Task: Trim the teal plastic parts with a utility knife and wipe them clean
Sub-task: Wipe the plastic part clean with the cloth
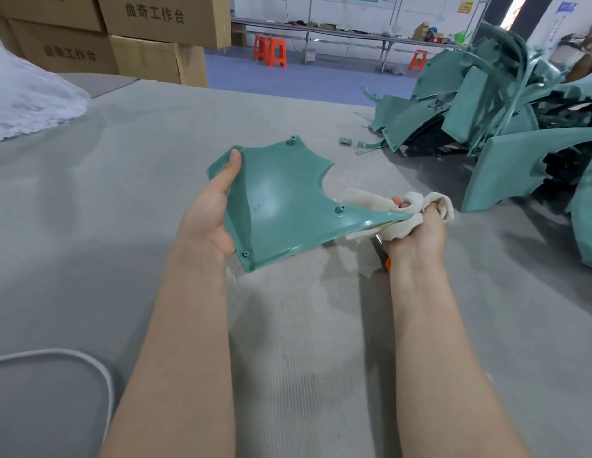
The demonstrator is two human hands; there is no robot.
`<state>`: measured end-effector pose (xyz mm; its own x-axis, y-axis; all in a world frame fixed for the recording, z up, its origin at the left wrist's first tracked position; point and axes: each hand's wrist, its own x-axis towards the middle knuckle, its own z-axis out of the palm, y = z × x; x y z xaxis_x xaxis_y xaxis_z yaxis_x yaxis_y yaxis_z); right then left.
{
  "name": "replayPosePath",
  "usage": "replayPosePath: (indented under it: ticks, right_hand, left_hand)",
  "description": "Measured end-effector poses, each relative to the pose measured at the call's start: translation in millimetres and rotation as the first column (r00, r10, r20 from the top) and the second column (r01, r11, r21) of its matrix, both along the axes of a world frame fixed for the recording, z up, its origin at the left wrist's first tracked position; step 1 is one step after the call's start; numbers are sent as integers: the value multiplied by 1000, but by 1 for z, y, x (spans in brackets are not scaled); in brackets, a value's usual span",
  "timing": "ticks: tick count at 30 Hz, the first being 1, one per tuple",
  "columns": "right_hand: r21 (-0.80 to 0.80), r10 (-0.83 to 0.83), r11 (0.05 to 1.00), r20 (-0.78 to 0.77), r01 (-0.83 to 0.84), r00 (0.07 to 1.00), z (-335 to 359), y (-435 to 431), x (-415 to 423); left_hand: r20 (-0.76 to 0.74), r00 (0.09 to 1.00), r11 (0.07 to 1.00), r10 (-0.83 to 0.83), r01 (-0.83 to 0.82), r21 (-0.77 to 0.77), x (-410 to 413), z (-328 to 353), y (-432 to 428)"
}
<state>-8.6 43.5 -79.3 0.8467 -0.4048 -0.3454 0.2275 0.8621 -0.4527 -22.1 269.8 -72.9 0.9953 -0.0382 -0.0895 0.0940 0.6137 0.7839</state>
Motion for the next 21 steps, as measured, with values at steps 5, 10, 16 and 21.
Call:
replayPosePath:
  ticks: [5, 10, 16, 21]
  right_hand:
    - [109, 156, 981, 68, -163, 985, 2, 8, -3]
    - [-248, 122, 958, -104, -145, 987, 7, 21, 1]
    - [-662, 318, 566, -375, -492, 871, 10, 33, -5]
    - [-700, 589, 368, -335, -613, 736, 18, 60, -13]
  left_hand:
    - [-34, 996, 994, 80, -83, -70, -2, 6, -12]
    - [-118, 938, 914, 325, -344, -217, 0, 7, -13]
    - [-97, 836, 808, 540, -548, -217, -1, 6, -16]
    - [-65, 785, 764, 616, -616, -192, 1, 5, -17]
